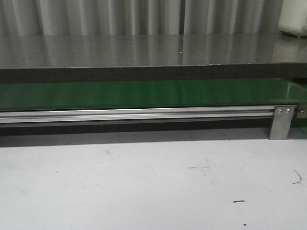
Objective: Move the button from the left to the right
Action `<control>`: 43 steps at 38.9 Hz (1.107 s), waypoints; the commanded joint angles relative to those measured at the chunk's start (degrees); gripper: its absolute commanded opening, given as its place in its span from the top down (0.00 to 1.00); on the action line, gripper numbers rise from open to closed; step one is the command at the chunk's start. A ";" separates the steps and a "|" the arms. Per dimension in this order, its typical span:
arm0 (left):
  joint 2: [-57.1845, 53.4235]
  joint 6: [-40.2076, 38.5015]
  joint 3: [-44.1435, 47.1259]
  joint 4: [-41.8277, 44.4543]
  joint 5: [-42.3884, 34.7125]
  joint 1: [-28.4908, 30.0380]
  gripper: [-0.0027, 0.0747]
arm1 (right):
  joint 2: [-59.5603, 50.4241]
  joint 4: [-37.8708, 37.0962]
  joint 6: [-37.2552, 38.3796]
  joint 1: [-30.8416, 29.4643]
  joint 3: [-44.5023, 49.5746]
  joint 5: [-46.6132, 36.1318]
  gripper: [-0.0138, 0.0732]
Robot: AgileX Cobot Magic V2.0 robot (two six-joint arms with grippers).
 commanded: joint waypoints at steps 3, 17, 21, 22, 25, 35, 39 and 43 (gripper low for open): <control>0.47 -0.51 -1.46 -0.76 -4.85 -0.49 0.99 | 0.75 -0.33 -0.25 0.15 -1.38 -4.21 0.92; 0.47 -0.51 -1.46 -0.76 -4.85 -0.49 0.99 | 0.75 -0.33 -0.25 0.15 -1.38 -4.21 0.92; 0.47 -0.51 -0.84 0.36 -5.33 -0.49 0.99 | 0.75 -0.33 -0.25 0.15 -1.38 -4.21 0.92; 0.47 -0.51 -0.47 1.49 -5.33 -0.49 0.99 | 0.75 -0.33 -0.25 0.15 -1.38 -4.21 0.92; -0.32 -3.46 1.05 5.28 -5.21 -0.93 0.99 | 0.75 -0.33 -0.25 0.15 -1.38 -4.21 0.92; -9.14 -9.09 10.85 8.01 -5.61 -3.19 0.99 | 0.75 -0.33 -0.25 0.15 -1.38 -4.21 0.92; -8.72 -10.84 13.99 8.01 -6.82 -2.66 0.99 | 0.80 -0.33 -0.25 0.15 -1.38 -4.20 0.92; -8.88 -10.98 17.50 8.01 -9.69 -2.43 0.99 | 0.80 -0.33 -0.25 0.15 -1.38 -4.20 0.92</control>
